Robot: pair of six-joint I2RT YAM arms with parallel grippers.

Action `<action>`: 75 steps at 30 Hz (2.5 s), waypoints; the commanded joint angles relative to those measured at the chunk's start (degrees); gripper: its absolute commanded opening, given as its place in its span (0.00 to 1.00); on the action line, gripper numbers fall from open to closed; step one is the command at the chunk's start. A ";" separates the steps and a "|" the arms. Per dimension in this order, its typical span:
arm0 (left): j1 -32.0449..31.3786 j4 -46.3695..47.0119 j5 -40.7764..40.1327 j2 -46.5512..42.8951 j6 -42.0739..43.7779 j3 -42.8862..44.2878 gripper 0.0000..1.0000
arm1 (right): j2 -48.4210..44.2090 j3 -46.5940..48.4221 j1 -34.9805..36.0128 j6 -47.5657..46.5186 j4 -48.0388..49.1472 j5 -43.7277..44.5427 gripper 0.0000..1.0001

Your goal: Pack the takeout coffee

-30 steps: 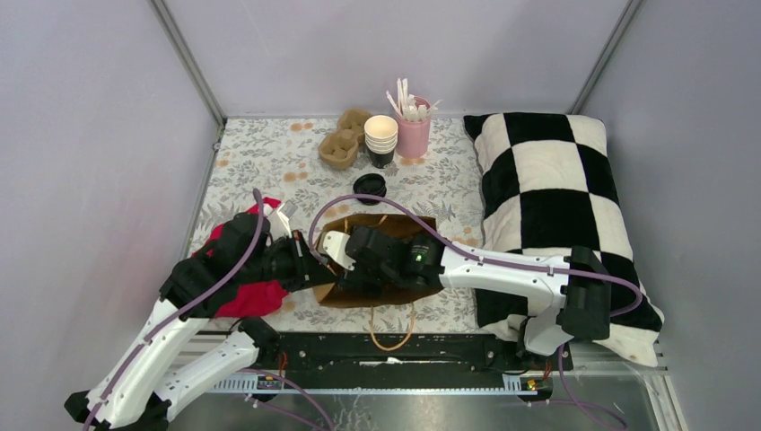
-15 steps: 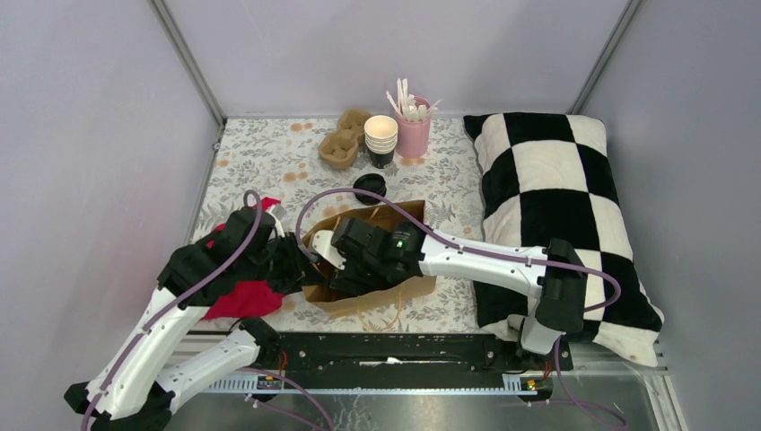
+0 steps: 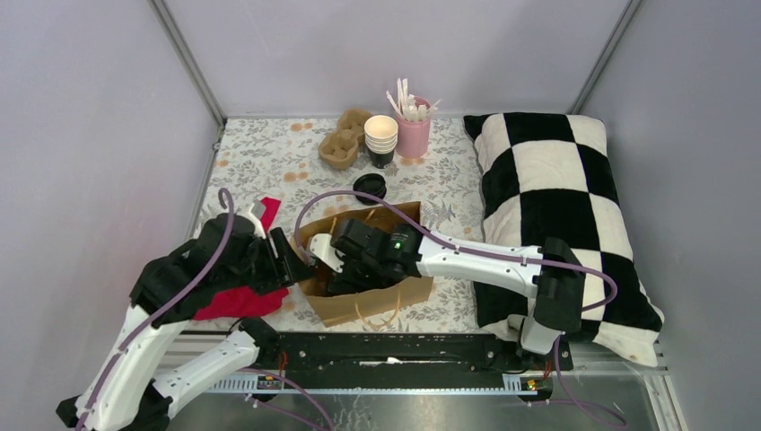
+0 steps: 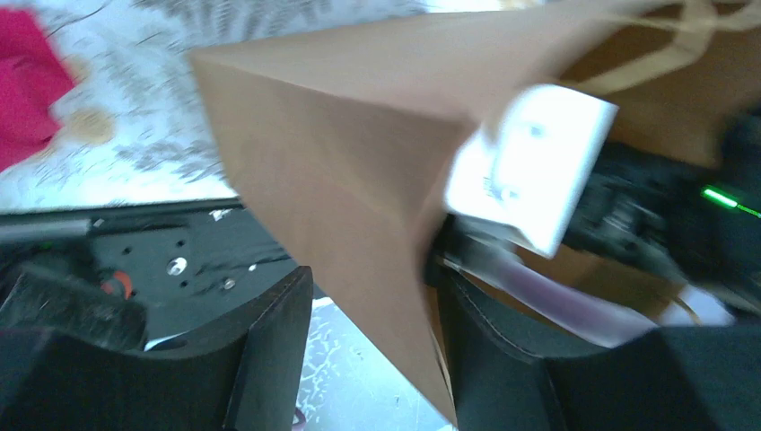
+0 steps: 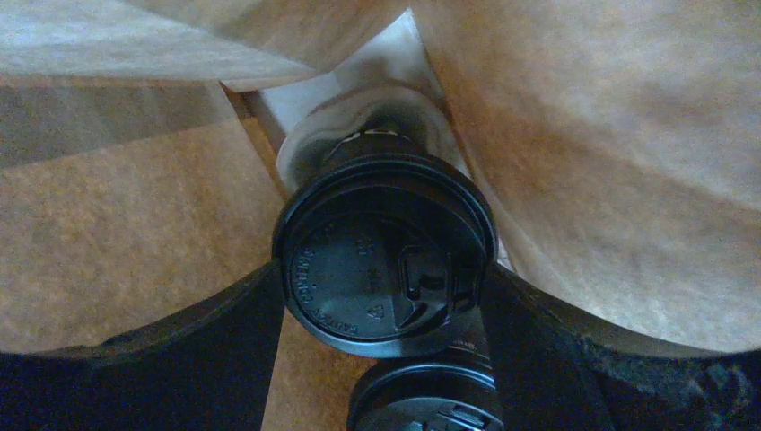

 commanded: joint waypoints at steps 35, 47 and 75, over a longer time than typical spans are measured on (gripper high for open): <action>-1.13 2.72 -10.80 -11.36 -5.02 8.47 0.63 | 6.62 -1.12 0.00 3.46 -4.24 1.16 0.85; -1.16 2.68 -9.16 -13.41 -6.79 7.51 0.62 | 8.56 -8.05 0.01 3.97 1.96 2.16 0.80; -1.13 4.60 -8.02 -14.13 -7.15 5.55 0.62 | 9.76 21.18 0.12 7.09 -18.66 7.07 1.00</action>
